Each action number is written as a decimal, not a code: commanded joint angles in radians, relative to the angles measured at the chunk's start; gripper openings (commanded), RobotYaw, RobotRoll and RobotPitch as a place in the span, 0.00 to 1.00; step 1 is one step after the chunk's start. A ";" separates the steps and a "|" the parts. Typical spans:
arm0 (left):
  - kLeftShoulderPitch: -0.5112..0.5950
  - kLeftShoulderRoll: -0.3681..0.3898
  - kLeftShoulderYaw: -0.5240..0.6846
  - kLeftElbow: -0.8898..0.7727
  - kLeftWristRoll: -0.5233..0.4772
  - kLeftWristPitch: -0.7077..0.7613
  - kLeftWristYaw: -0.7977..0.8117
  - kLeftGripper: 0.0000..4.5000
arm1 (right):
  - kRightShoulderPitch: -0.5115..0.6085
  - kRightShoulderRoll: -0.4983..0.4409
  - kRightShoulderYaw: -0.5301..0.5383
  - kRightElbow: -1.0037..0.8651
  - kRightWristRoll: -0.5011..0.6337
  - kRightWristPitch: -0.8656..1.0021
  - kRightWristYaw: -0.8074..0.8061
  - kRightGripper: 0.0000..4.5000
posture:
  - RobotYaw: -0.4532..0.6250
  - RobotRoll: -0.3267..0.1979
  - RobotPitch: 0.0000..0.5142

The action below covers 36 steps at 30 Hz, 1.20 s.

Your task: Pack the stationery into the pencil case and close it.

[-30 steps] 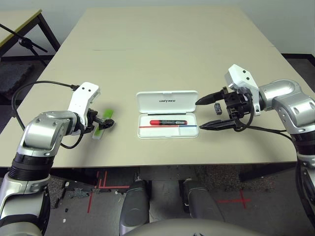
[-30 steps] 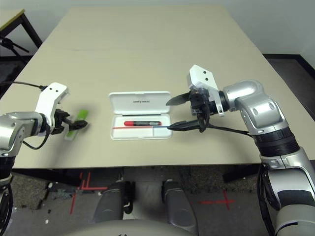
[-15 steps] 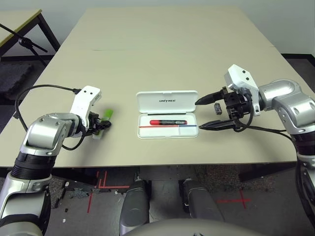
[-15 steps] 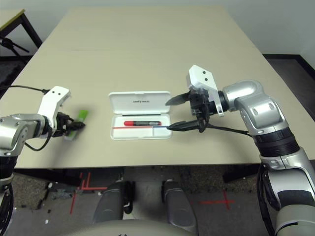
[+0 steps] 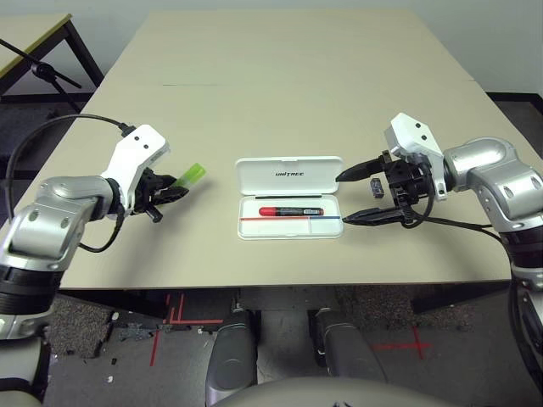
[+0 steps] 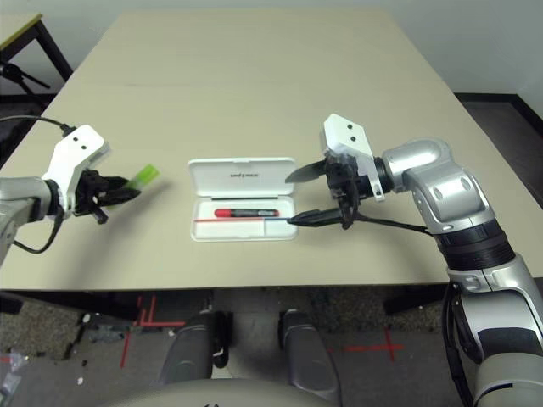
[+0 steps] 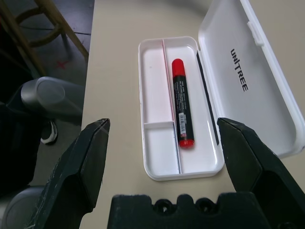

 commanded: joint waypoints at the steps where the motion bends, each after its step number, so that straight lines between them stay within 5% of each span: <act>1: 0.027 0.035 -0.024 -0.108 -0.034 -0.025 -0.087 0.24 | -0.008 -0.004 0.016 0.008 -0.016 -0.011 0.000 1.00 | 0.45 0.62 0.26; 5: 0.053 0.054 -0.064 -0.230 -0.061 -0.023 -0.158 0.24 | -0.011 -0.003 0.018 0.016 -0.023 -0.016 0.002 1.00 | 0.45 0.62 0.26; 10: -0.041 -0.029 -0.156 -0.272 -0.051 -0.022 -0.157 0.24 | -0.014 -0.004 0.023 0.027 -0.029 -0.023 0.003 1.00 | 0.46 0.62 0.26; 19: -0.259 -0.224 -0.387 -0.200 0.032 0.010 -0.141 0.24 | -0.027 0.002 0.033 0.045 -0.047 -0.044 -0.004 1.00 | 0.44 0.62 0.25; 36: -0.353 -0.328 -0.569 -0.032 0.201 -0.074 -0.181 0.24 | 0.008 -0.018 0.020 0.010 -0.042 -0.035 -0.030 1.00 | 0.41 0.62 0.26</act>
